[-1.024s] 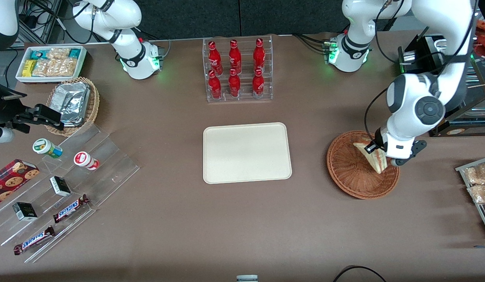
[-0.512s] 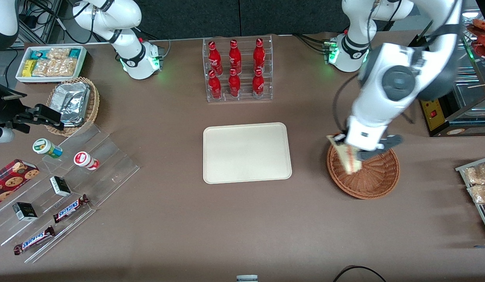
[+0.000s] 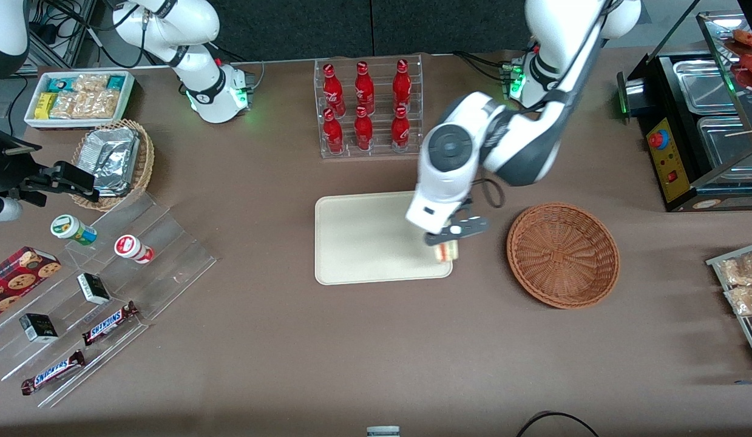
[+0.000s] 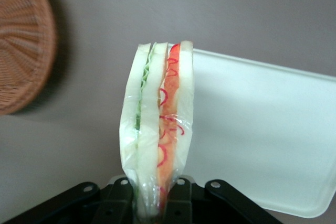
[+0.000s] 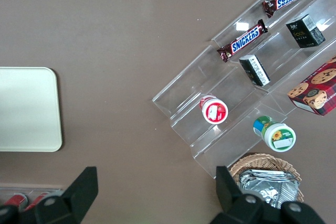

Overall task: Place sandwich from basket to tray
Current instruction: 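Lift the sandwich and carry it toward the cream tray, then lower the sandwich onto the tray and open the left gripper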

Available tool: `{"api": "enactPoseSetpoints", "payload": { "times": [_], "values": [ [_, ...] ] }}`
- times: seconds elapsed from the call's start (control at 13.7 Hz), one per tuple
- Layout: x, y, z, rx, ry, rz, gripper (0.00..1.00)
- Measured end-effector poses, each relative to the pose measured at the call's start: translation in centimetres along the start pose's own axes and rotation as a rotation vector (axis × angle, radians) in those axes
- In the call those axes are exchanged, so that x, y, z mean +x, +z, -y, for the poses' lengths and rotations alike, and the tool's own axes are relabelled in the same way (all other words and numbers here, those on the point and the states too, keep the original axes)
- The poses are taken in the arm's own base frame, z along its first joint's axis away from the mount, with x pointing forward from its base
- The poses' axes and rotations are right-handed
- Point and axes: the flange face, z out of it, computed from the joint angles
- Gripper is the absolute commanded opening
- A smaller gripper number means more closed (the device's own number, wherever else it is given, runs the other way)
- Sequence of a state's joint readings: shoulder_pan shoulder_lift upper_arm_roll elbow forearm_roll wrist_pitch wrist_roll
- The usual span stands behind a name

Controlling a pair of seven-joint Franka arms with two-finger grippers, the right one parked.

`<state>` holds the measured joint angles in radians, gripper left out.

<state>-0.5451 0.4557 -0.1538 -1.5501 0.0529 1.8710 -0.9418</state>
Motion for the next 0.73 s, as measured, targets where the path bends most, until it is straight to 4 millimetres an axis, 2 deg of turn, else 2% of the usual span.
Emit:
{"api": "enactPoseSetpoints", "payload": {
  "times": [0.22, 0.44, 0.73],
  "values": [
    [-1.6, 3.9, -4.9, 0.016, 0.046, 0.022, 0.09],
    [-2.6, 8.3, -8.6, 0.02, 0.067, 0.035, 0.09],
    [-3.7, 11.1, -10.9, 0.001, 0.087, 0.026, 0.09]
  ]
}}
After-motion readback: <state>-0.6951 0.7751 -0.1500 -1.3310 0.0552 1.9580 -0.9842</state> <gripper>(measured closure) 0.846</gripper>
